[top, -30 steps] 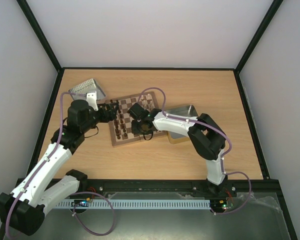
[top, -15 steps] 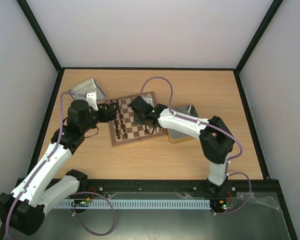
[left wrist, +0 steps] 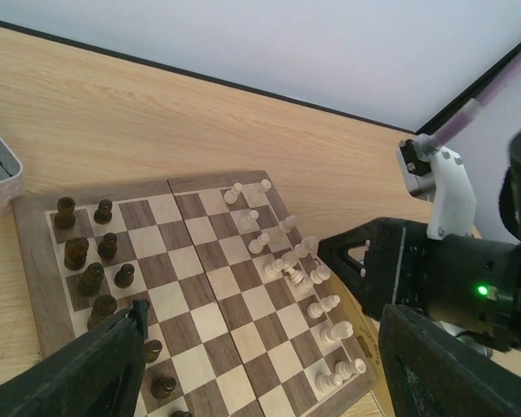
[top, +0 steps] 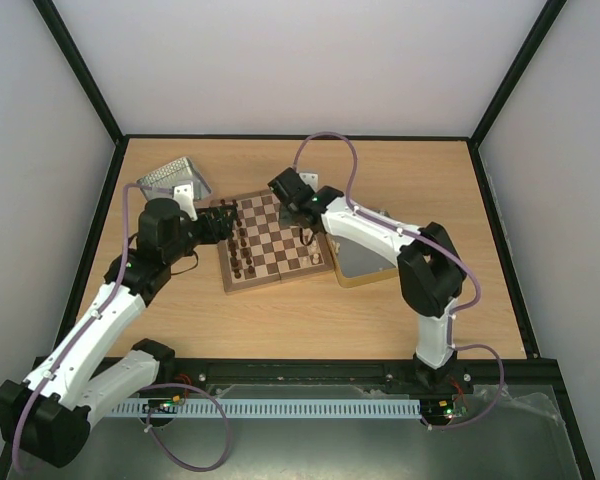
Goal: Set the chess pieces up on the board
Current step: Adjust the chess piece on the chessboard.
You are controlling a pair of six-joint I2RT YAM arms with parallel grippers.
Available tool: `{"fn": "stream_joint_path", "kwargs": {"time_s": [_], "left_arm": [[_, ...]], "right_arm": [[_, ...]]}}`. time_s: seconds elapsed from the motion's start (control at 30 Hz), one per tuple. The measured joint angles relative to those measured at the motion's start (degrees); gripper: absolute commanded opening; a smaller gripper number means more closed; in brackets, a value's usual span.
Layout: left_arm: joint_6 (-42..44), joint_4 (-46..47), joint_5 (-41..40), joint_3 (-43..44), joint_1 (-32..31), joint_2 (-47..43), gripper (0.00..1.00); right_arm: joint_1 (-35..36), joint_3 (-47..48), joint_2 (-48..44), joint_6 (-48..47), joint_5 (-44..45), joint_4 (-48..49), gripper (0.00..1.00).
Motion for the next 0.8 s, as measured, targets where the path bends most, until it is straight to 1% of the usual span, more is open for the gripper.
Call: {"fn": "stream_joint_path", "kwargs": {"time_s": [0.1,0.17,0.53,0.8], "left_arm": [[0.0,0.0,0.0,0.0,0.0,0.3,0.73],[-0.2,0.0,0.0,0.0,0.0,0.5,0.72],[-0.6,-0.2,0.3,-0.2,0.0,1.4,0.72],[-0.6,-0.4,0.2,-0.2,0.0,1.4,0.71]], "right_arm": [[-0.8,2.7,2.9,-1.5,0.4,-1.9,0.04],[-0.8,3.6,4.3,-2.2,0.8,-2.5,0.03],[-0.8,7.5,11.5,-5.2,4.0,-7.4,0.04],[-0.8,9.0,13.3,-6.7,6.3,-9.0,0.04]]}}
